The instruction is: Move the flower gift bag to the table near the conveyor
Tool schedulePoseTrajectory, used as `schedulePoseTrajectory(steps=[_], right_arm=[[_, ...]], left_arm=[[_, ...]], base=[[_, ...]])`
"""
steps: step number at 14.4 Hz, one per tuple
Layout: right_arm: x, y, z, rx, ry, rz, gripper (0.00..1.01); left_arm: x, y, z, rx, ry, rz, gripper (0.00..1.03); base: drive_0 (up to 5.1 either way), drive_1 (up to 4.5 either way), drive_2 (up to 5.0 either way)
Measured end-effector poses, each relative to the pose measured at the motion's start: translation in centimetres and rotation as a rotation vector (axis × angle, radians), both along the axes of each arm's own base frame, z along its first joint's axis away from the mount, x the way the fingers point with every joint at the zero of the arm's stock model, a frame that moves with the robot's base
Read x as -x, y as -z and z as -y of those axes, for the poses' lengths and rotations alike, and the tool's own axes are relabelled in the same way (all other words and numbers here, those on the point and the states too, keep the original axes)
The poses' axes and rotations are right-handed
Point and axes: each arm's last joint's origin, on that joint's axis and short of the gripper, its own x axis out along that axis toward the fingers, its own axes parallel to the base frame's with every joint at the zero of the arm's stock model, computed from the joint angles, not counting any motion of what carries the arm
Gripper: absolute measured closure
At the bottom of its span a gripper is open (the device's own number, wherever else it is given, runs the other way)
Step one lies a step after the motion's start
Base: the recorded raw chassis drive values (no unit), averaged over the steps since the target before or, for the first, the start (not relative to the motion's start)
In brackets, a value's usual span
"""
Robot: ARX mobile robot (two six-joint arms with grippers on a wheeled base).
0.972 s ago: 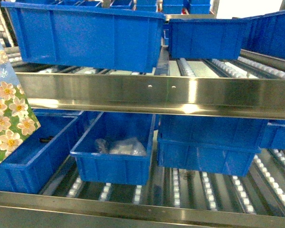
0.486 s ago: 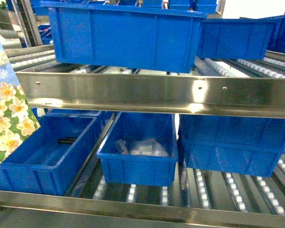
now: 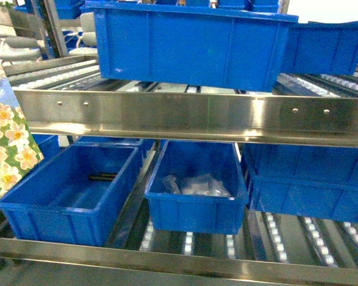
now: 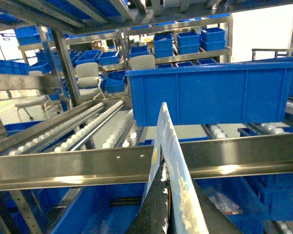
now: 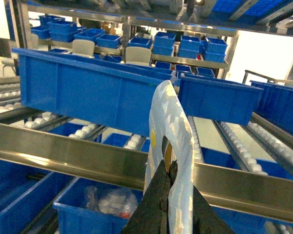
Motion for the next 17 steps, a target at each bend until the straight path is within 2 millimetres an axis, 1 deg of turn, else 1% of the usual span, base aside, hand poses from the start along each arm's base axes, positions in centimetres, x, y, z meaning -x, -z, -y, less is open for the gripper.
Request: schedulePoseTrajectory(steps=[17], right_arm=[[0.0,0.02,0.0,0.0,0.0,-0.002,0.99]], left_arm=[[0.0,-0.01,0.0,0.001,0.0,0.001,1.01]], base=[[-5.0,2.46,2.5]])
